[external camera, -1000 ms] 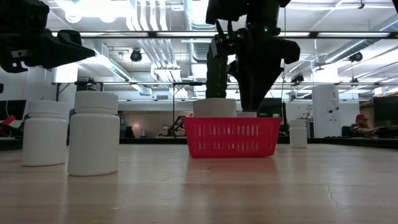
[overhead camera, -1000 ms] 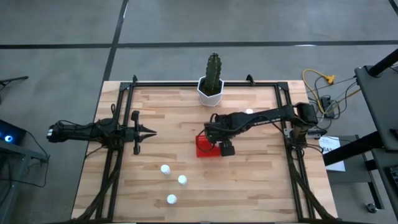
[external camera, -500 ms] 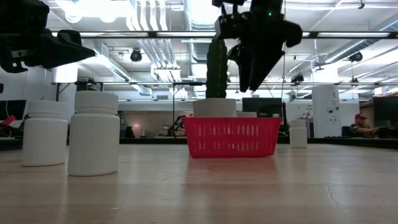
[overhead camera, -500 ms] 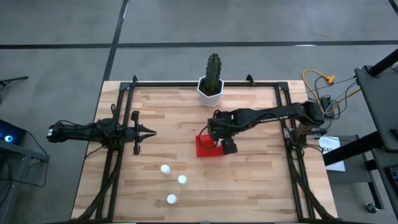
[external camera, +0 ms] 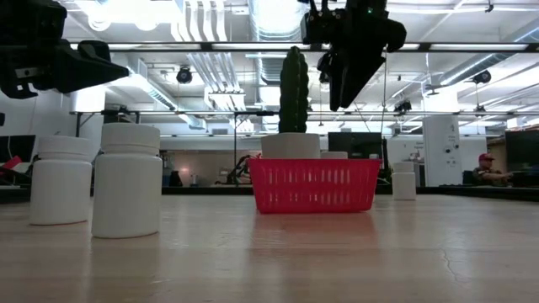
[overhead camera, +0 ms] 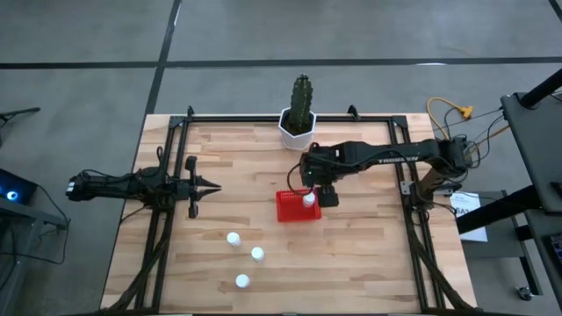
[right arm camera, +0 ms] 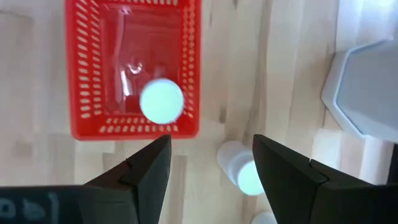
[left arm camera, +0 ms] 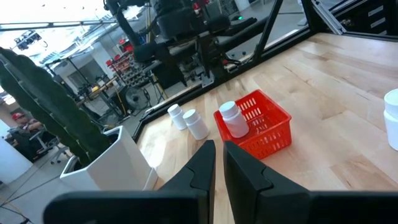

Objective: Pick and place pill bottles into a basket
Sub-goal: Put the white pill bottle into the red bin

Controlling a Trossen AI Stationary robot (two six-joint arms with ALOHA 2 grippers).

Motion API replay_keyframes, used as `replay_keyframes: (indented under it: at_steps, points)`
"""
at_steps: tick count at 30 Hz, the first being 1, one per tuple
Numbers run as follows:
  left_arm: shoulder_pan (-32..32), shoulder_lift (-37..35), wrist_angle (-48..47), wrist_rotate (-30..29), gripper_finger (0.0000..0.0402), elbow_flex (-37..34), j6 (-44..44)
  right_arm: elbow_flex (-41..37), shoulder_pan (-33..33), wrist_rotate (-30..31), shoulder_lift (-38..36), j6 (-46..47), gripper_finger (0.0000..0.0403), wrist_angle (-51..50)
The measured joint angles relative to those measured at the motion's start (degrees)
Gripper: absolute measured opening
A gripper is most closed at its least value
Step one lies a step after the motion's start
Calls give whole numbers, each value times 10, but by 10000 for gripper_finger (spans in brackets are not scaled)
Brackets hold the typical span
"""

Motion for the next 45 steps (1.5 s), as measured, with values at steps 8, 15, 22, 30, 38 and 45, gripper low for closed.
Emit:
replay_keyframes:
  at_steps: [8, 15, 22, 30, 38, 45]
  points:
    - [0, 0, 0, 0, 15, 0, 0, 0, -31, -2, -1, -12, 217, -13]
    - [0, 0, 0, 0, 15, 0, 0, -1, -53, -25, -1, -13, 218, -21]
    - [0, 0, 0, 0, 15, 0, 0, -1, -56, -32, -1, -14, 261, -21]
    - [0, 0, 0, 0, 15, 0, 0, -9, -61, -26, -1, -25, 320, -33]
    - [0, 0, 0, 0, 15, 0, 0, -44, -70, -12, -1, -60, 330, -31]
    - [0, 0, 0, 0, 15, 0, 0, -68, -100, -15, -2, -78, 327, -6]
